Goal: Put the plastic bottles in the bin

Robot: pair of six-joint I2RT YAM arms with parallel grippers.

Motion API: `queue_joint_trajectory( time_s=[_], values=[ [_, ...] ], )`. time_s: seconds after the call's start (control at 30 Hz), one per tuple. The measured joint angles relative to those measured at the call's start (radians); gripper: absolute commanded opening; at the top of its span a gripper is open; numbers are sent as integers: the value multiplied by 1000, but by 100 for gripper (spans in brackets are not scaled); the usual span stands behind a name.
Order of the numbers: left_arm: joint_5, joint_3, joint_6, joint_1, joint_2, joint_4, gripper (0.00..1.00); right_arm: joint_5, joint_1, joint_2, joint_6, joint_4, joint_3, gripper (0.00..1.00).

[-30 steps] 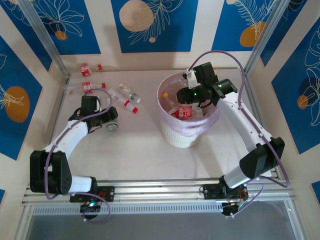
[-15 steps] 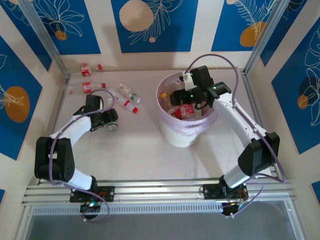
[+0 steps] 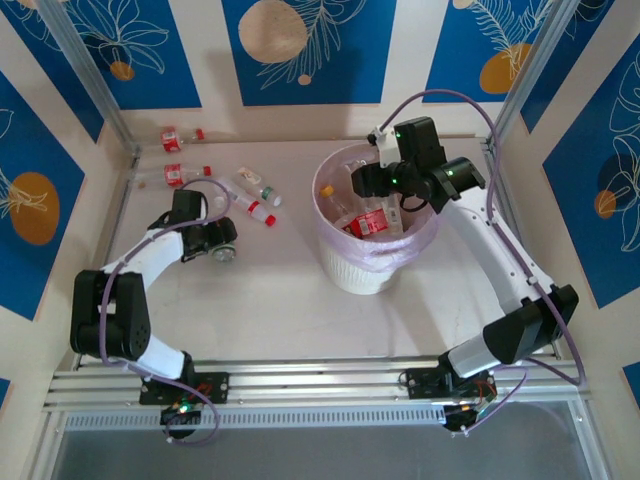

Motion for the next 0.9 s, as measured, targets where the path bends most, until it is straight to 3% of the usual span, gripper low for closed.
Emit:
queue_joint_trajectory(
  time_s=[0.57, 0.73, 0.9],
  values=[
    [0, 43, 20, 0, 5, 0, 87, 10, -2, 74, 29, 125, -126, 42],
    [-1, 88, 43, 0, 18, -17, 90, 5, -2, 74, 29, 72, -90, 53],
    [-42, 218, 98, 0, 54, -73, 95, -10, -2, 28, 32, 53, -56, 72]
  ],
)
